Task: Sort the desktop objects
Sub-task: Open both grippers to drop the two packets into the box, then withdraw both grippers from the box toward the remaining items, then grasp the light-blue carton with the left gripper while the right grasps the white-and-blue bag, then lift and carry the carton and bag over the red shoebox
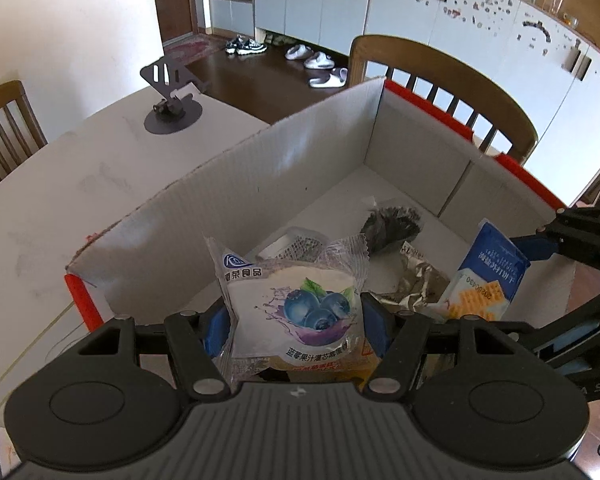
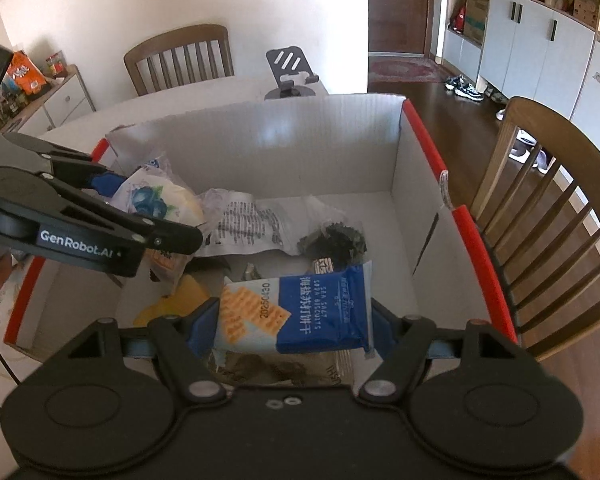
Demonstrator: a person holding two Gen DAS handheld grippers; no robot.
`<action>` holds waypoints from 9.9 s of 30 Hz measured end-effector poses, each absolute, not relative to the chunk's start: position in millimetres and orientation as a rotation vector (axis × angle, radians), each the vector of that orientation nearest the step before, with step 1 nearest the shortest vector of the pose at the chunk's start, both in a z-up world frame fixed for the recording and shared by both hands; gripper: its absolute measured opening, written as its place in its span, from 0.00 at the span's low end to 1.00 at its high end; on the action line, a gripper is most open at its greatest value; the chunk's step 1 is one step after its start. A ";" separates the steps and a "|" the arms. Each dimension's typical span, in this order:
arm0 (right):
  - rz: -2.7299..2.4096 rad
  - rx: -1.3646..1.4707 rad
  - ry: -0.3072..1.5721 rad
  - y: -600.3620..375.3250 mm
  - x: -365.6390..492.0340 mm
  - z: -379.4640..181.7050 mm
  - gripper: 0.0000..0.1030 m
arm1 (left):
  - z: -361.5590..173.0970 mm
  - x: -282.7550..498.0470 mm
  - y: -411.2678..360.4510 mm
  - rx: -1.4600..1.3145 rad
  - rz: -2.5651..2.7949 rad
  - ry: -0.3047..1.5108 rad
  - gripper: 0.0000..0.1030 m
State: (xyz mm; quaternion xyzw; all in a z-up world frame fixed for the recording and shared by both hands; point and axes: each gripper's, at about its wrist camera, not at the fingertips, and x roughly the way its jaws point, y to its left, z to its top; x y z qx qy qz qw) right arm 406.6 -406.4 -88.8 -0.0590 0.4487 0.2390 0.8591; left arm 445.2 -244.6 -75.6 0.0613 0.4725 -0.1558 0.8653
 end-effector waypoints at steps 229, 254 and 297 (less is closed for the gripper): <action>0.509 -0.195 0.936 -58.3 297.6 -78.4 0.15 | -108.1 150.7 158.5 -0.140 0.223 0.801 0.29; 0.608 -0.029 0.944 -117.7 255.9 -41.4 0.15 | -52.9 131.4 92.5 -0.135 0.096 0.748 0.29; 0.568 0.053 0.842 -315.6 310.3 16.9 0.15 | 4.3 225.7 -103.4 -0.037 -0.110 0.729 0.29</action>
